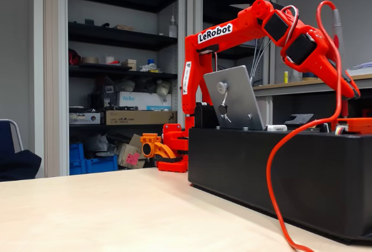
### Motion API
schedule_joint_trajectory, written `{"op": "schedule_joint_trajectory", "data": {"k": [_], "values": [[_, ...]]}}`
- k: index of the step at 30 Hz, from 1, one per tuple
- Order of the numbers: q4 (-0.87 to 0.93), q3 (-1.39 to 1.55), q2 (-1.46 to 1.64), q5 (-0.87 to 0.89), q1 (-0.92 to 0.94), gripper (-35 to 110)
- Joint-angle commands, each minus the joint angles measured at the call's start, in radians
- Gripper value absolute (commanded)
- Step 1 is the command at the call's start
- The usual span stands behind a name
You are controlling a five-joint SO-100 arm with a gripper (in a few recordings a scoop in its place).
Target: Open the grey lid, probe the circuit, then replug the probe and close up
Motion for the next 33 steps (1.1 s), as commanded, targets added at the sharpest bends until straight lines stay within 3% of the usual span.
{"op": "schedule_joint_trajectory", "data": {"k": [1, 33], "values": [[0.005, 0.006, 0.055, 0.014, 0.005, 0], [0.064, -0.097, 0.058, -0.014, 0.018, 0]]}}
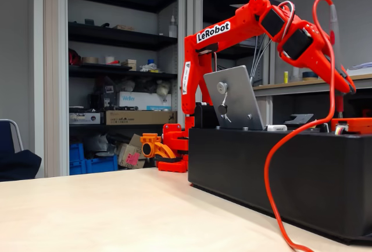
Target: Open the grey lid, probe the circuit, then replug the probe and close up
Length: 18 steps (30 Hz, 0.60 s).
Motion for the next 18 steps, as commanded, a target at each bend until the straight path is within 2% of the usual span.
{"op": "schedule_joint_trajectory", "data": {"k": [1, 18], "values": [[0.012, -0.051, 0.044, 0.005, 0.002, 0], [-0.002, -0.021, 0.041, 0.021, -0.006, 0]]}}
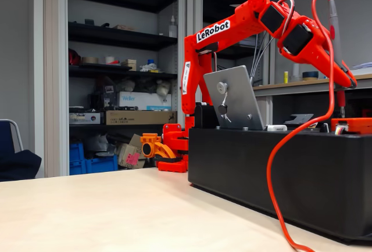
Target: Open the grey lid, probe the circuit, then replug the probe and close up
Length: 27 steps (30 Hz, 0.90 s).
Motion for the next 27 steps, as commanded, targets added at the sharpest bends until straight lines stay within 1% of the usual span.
{"op": "schedule_joint_trajectory", "data": {"k": [1, 21, 27], "values": [[-0.003, 0.008, 0.043, 0.021, -0.006, 0], [-0.064, 0.089, 0.057, 0.037, -0.014, 0], [-0.107, 0.132, 0.060, 0.048, -0.020, 0]]}}
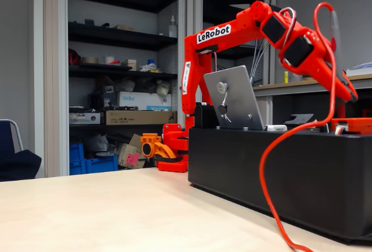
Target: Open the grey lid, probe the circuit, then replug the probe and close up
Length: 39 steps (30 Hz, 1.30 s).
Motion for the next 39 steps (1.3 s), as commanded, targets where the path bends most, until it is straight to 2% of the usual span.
{"op": "schedule_joint_trajectory", "data": {"k": [1, 14, 18, 23, 30, 39], "values": [[-0.028, 0.028, 0.060, 0.018, -0.017, 0], [-0.279, 0.245, 0.083, 0.060, -0.041, 0], [-0.307, 0.264, 0.109, 0.035, -0.048, 1], [-0.328, 0.258, 0.140, -0.028, -0.060, 13], [-0.311, 0.273, 0.198, -0.054, -0.086, 13], [-0.324, 0.445, 0.359, -0.049, -0.084, 13]]}}
